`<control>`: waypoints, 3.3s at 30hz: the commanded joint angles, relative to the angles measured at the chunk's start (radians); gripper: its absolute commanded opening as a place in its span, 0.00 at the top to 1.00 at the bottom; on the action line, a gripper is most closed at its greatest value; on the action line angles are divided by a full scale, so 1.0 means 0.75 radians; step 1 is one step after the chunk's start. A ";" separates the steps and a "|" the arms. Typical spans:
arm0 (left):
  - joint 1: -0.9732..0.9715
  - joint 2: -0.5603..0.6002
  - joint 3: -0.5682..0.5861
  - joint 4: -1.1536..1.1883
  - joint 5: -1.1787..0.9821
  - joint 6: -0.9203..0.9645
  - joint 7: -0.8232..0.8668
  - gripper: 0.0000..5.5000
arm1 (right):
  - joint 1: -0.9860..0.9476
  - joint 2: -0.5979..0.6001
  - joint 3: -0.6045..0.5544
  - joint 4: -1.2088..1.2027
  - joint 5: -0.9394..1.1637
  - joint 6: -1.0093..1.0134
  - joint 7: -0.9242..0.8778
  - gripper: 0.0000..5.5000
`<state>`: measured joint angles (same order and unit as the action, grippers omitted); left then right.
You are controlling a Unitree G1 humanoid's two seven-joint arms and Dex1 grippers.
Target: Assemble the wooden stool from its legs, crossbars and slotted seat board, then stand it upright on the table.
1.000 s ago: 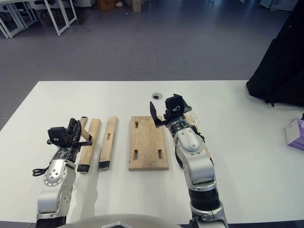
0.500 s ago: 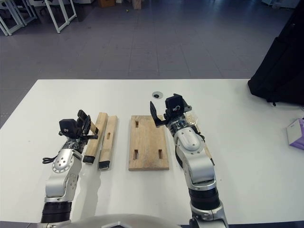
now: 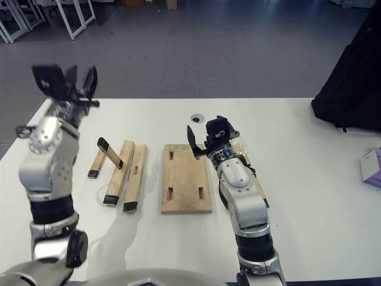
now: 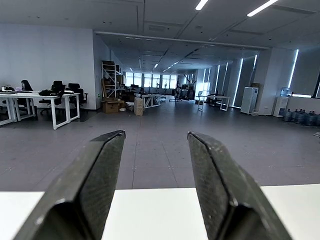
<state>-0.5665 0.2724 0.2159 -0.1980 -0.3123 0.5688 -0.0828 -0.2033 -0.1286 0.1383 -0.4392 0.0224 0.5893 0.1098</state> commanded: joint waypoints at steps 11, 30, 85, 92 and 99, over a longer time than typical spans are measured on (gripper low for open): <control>0.025 0.006 0.029 0.256 0.022 -0.051 -0.028 0.58 | -0.011 0.016 -0.013 0.011 -0.007 -0.011 -0.007 0.16; 1.564 0.015 -0.223 -0.588 0.053 0.168 -0.154 0.33 | 0.106 0.012 -0.037 -0.090 -0.030 0.023 -0.042 0.16; 0.499 0.106 -0.063 -0.175 -1.587 0.507 -0.616 0.63 | -0.593 -0.115 -0.463 0.340 2.600 0.571 -0.263 0.24; 0.503 0.126 -0.068 -0.168 -1.515 0.468 -0.666 0.63 | -0.634 -0.226 -0.450 0.371 2.599 0.621 -0.216 0.51; 0.483 0.113 -0.043 -0.143 -1.609 0.477 -0.642 0.56 | -0.662 -0.289 -0.437 0.393 2.599 0.630 -0.175 0.59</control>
<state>-0.2015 0.3433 0.1600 -0.3333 -1.5122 0.9338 -0.5927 -0.6648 -0.3264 -0.1809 -0.1373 1.9444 1.0529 -0.0677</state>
